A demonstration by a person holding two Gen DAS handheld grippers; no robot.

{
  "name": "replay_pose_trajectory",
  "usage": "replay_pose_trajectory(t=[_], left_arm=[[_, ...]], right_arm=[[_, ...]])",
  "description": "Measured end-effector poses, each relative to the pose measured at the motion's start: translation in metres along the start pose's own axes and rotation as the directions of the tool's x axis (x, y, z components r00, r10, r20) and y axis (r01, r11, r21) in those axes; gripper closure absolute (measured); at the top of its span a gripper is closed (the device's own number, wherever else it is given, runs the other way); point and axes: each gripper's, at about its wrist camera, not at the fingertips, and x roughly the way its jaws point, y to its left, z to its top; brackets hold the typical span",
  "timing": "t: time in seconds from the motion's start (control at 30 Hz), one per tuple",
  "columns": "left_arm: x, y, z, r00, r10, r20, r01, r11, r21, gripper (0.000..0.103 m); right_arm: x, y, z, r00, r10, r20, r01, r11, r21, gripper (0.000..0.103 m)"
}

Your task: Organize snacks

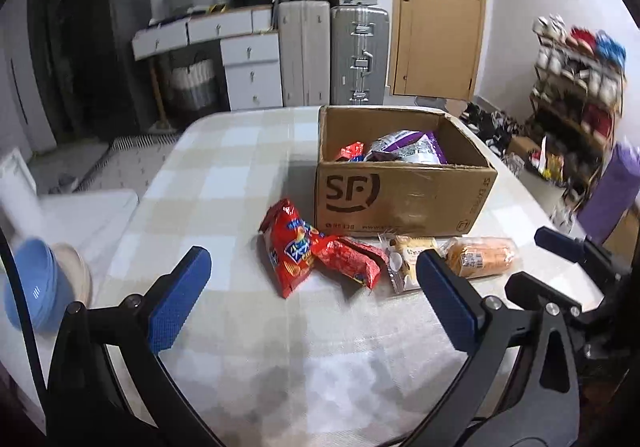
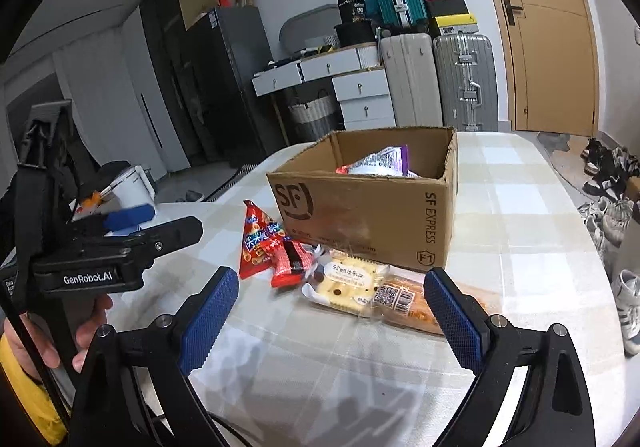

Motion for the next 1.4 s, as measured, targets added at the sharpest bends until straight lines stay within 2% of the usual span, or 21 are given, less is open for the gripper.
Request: replay_pose_trajectory(t=[0.13,0.47,0.53,0.63,0.73,0.83,0.93,1.0,1.07,1.13,1.4], left_arm=[[0.005,-0.002,-0.004,1.000,-0.022,-0.011,0.022,1.000,0.000,0.001],[0.013,-0.005,-0.011,0.999,-0.009,-0.041,0.008,1.000,-0.029,0.001],[0.014,-0.006,-0.013,0.999,-0.013,-0.046,0.011,1.000,-0.028,0.001],[0.017,-0.011,-0.015,0.998,-0.010,-0.058,0.009,1.000,-0.019,0.001],[0.025,-0.018,-0.016,0.996,-0.014,-0.086,0.014,1.000,0.000,0.001],[0.031,-0.024,-0.018,0.994,0.008,-0.107,-0.005,1.000,0.028,0.001],[0.033,-0.020,-0.017,0.994,0.020,-0.108,-0.016,0.999,0.040,0.001],[0.032,-0.015,-0.017,0.995,0.022,-0.101,-0.018,0.999,0.045,0.001],[0.033,-0.008,-0.019,0.994,0.034,-0.101,-0.029,0.998,0.049,0.001],[0.034,0.001,-0.020,0.993,0.034,-0.109,-0.029,0.999,0.045,0.001],[0.034,0.036,-0.021,0.991,-0.004,-0.136,-0.003,0.999,-0.046,0.001]], right_arm=[[0.001,-0.005,-0.003,1.000,-0.005,-0.023,0.006,1.000,0.024,0.007],[-0.006,-0.018,-0.008,0.997,-0.061,-0.049,0.064,0.995,0.072,0.007],[-0.008,-0.026,-0.008,0.995,-0.087,-0.055,0.091,0.992,0.090,0.007],[-0.005,-0.037,-0.009,0.982,-0.163,-0.091,0.169,0.984,0.056,0.007],[0.006,-0.052,-0.011,0.975,-0.181,-0.126,0.189,0.981,0.049,0.007],[0.025,-0.075,-0.012,0.970,-0.161,-0.181,0.183,0.977,0.108,0.008],[0.038,-0.093,-0.012,0.973,-0.092,-0.212,0.132,0.974,0.184,0.011],[0.046,-0.094,-0.009,0.970,-0.062,-0.233,0.099,0.984,0.150,0.013],[0.050,-0.081,-0.005,0.965,-0.094,-0.246,0.100,0.995,0.013,0.013],[0.051,-0.069,-0.005,0.966,-0.102,-0.238,0.086,0.993,-0.077,0.013],[0.078,-0.052,-0.006,0.950,-0.146,-0.275,0.082,0.970,-0.229,0.013]])
